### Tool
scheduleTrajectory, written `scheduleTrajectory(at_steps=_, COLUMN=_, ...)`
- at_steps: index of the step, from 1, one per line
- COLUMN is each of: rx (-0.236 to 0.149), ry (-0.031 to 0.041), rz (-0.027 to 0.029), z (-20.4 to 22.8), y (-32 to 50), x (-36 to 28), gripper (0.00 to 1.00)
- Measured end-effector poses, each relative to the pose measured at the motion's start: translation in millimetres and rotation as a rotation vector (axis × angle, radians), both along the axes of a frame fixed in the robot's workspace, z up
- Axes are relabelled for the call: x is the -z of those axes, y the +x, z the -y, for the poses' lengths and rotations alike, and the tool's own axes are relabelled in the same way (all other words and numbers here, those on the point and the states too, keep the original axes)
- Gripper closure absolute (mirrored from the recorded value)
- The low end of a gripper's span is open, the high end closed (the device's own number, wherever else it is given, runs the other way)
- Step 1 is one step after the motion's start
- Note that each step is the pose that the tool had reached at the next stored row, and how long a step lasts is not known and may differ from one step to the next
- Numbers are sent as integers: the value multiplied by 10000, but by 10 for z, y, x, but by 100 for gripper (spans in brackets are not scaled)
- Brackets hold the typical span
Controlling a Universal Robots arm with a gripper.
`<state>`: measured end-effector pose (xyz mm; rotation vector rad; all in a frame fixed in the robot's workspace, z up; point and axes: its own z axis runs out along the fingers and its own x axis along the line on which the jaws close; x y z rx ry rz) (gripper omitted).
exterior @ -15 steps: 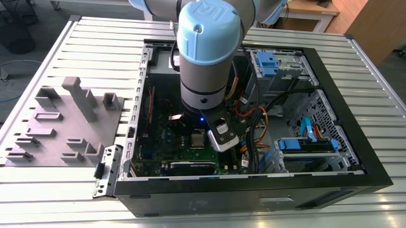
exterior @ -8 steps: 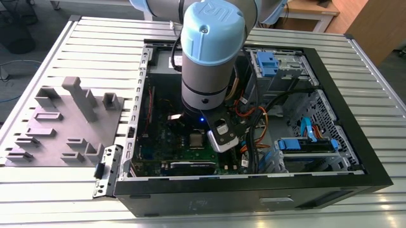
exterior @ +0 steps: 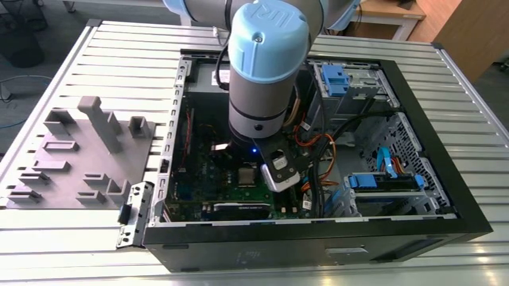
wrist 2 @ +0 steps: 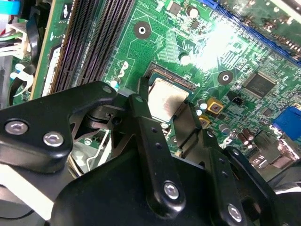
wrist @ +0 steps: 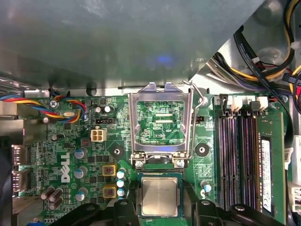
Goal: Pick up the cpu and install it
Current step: 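Place the cpu into insertion slot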
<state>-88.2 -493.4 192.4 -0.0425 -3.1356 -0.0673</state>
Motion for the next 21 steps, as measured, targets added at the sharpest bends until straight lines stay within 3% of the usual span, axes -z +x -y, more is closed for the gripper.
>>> scheduleTrajectory(at_steps=21, rx=5, ry=-9, rz=-2, z=19, y=6, x=47, gripper=54)
